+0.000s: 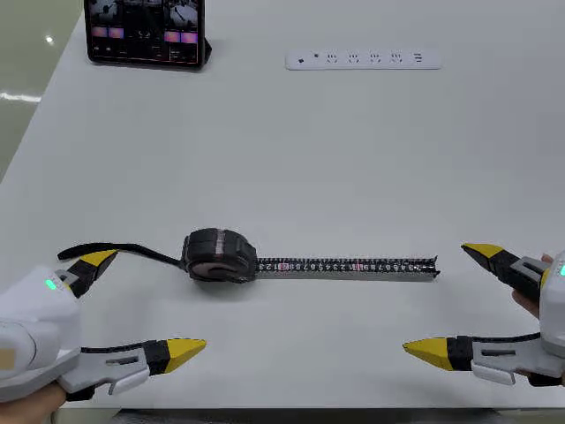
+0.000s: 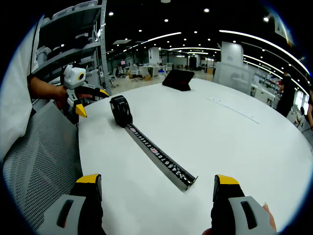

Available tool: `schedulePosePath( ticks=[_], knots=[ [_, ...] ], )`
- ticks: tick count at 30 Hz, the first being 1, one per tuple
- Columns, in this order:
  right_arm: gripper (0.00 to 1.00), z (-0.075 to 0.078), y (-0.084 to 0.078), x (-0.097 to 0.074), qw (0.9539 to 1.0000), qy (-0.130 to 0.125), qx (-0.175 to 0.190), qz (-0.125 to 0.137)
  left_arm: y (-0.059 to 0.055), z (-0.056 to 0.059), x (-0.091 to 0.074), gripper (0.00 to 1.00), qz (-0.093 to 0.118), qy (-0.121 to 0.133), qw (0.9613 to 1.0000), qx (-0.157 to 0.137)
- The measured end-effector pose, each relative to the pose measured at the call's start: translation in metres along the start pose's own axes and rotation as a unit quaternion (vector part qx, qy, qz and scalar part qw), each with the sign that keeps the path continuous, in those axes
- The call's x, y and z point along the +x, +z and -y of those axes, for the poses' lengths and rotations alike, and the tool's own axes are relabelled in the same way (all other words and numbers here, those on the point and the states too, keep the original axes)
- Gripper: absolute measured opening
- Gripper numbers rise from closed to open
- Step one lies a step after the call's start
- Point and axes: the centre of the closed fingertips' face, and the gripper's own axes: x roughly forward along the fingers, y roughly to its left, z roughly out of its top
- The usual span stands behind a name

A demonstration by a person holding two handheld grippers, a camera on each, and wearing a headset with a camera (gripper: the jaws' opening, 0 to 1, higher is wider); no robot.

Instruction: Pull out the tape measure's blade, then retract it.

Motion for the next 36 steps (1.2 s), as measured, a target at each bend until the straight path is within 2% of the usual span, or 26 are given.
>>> schedulePosePath(
  ticks=[15,36],
  knots=[
    [0.95,0.0001,-0.0041,0.0008,1.0000,0.000,0.001,-0.002,-0.0019,0.0026,-0.0009,0.97,0.000,-0.001,1.0000,-0.004],
    [0.95,-0.0014,-0.0040,0.0014,1.0000,0.002,0.005,-0.002,-0.0026,-0.0003,-0.0028,0.96,0.001,0.003,0.9999,-0.011]
  ],
)
